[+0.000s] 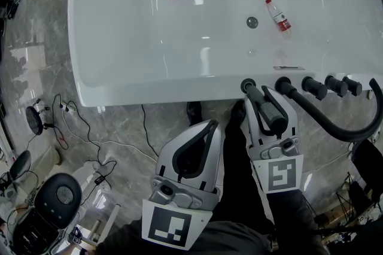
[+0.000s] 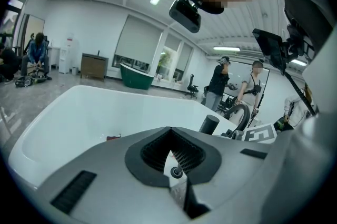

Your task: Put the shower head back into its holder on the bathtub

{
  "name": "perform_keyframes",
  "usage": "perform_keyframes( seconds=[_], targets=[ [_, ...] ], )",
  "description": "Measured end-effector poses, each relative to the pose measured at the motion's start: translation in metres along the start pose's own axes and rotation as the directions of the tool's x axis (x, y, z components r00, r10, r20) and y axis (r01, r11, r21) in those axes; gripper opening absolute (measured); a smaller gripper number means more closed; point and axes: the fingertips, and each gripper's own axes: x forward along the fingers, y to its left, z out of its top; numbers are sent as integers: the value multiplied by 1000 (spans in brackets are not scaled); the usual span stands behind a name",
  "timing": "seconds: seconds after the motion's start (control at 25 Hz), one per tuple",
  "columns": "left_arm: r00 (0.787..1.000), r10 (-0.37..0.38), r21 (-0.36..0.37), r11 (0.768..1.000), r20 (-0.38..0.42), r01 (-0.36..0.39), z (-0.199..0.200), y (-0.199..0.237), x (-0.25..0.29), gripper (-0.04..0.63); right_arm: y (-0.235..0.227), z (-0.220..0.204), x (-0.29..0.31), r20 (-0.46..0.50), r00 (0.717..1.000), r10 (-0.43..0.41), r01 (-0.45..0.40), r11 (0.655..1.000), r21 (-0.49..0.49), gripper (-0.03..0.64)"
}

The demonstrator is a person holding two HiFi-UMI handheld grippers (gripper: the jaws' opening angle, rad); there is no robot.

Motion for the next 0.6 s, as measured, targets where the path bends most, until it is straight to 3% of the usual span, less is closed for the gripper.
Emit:
perform_keyframes(
  seconds=[0.6],
  targets=[
    [1000,2,-7,1000,-19,-2,-6,8,6,4,-1,-19,10,-40,999,-1,2,1000,22,133]
  ],
)
